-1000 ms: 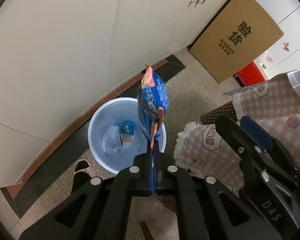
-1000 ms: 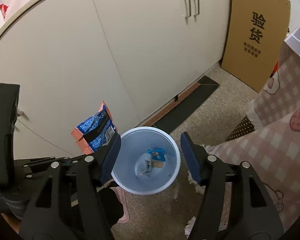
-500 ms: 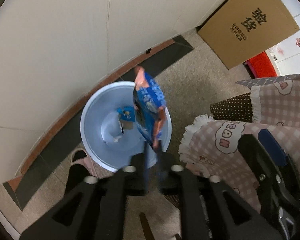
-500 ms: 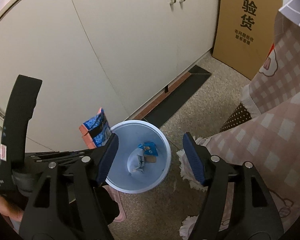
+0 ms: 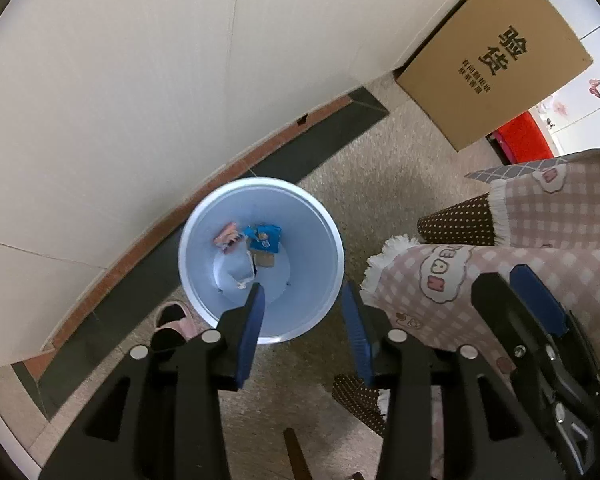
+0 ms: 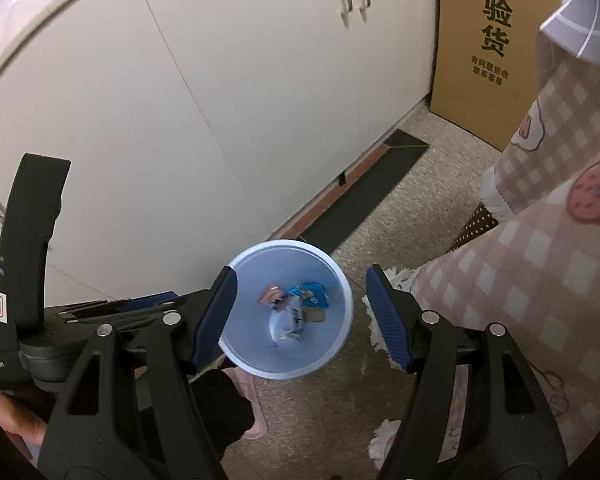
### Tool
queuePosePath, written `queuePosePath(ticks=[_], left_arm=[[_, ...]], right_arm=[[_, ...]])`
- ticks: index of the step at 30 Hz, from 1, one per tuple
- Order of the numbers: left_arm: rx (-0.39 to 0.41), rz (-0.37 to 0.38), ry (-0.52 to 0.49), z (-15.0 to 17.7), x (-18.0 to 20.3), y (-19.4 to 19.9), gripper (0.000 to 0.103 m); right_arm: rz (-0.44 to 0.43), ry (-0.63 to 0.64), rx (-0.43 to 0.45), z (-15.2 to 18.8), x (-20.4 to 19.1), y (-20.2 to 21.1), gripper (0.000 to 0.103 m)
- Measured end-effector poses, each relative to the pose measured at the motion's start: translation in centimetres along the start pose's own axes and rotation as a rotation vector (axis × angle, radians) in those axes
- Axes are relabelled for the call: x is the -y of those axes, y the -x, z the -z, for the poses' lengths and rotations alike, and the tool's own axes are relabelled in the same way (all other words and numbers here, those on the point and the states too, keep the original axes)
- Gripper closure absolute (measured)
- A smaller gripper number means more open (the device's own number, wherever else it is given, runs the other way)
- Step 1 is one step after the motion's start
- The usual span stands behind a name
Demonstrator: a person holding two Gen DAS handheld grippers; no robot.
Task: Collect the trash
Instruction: 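Move both tools back to the table toward the toothpaste tube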
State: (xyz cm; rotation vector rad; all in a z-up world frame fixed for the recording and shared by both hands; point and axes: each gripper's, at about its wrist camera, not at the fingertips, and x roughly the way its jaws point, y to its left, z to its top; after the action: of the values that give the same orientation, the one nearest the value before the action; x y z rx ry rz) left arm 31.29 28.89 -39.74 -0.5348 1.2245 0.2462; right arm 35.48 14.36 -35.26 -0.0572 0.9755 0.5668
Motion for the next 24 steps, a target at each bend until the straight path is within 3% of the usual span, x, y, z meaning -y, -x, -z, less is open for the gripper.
queuePosePath(ticks=[4, 9, 13, 18, 20, 24], left_arm=[[0.072, 0.009, 0.004, 0.7, 0.2, 4.5, 0.063], [0.219, 0.024, -0.008, 1.6, 1.4, 12.3, 0.060], [0.375, 0.013, -0.039, 3.0, 4.1, 19.5, 0.056], [0.514, 0.022, -0.109, 5.4, 8.8, 25.8, 0.049], [0.557, 0.022, -0.158, 6.6, 11.5, 27.6, 0.044], [0.573, 0.022, -0.253, 8.7, 16.7, 28.6, 0.038]], right_arm=[[-0.055, -0.010, 0.021, -0.8, -1.0, 2.9, 0.037], [-0.155, -0.019, 0.107, -2.2, -2.2, 9.2, 0.036], [-0.263, -0.055, 0.173, -3.0, -1.9, 15.0, 0.036], [-0.338, -0.082, 0.271, -3.2, 0.0, 22.4, 0.035], [-0.334, -0.092, 0.311, -2.8, 1.4, 25.3, 0.035], [-0.235, -0.074, 0.393, -1.5, 4.7, 30.0, 0.033]])
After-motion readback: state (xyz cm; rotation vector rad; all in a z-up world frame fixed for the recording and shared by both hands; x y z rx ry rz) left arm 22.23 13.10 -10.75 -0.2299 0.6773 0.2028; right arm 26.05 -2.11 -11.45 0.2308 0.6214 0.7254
